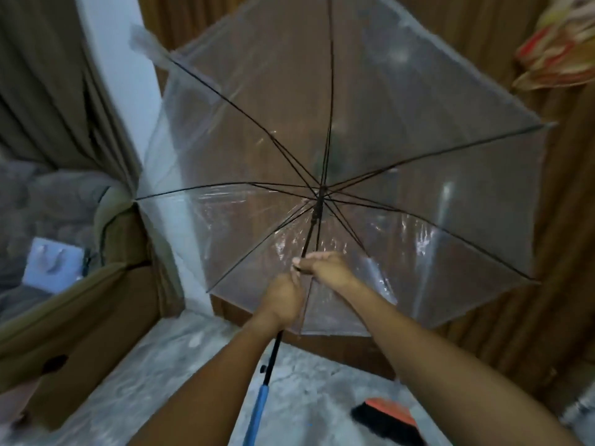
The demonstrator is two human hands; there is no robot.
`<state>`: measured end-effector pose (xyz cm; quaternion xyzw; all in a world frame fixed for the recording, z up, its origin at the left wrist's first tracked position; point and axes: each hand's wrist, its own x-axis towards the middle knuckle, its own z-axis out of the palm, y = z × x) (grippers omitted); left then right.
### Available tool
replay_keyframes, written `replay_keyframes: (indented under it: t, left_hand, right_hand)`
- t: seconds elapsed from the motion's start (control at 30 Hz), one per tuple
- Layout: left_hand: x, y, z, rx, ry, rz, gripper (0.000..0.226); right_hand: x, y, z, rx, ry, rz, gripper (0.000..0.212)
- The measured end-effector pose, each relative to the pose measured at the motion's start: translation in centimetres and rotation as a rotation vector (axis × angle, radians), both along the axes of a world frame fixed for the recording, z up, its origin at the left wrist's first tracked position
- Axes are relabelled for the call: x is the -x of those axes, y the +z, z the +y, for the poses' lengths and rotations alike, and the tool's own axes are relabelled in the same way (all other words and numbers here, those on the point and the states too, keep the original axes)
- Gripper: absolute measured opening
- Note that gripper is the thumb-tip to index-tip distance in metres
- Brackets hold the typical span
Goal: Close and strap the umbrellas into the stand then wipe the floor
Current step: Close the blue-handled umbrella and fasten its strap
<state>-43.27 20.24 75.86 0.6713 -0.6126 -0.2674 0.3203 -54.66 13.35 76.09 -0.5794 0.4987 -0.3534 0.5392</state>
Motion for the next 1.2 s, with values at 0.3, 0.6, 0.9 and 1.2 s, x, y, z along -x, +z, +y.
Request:
replay_keyframes:
  t: [0.3, 0.6, 0.9, 1.2]
  left_hand:
    - [8.6, 12.1, 6.8, 0.394, -0.309, -0.001, 0.052]
    - [13.3, 19.2, 10.4, 0.600, -0.599, 0.073, 0.045]
    - [16.5, 20.8, 8.7, 0.440, -0.655, 0.255, 0.046]
    - [15.5, 17.4, 10.3, -0.010, -0.833, 0.456, 0.045]
  right_hand:
    - [13.1, 19.0, 4.8, 0.115, -0.330, -0.416, 0.021]
    - [21.3, 30.2, 8.4, 0.307, -0.521, -0.729, 0.046]
    - [19.4, 26.3, 11.8, 0.178, -0.320, -0.846, 0.050]
    - [20.5, 25.7, 10.7, 0.223, -0.506, -0.850, 0.049]
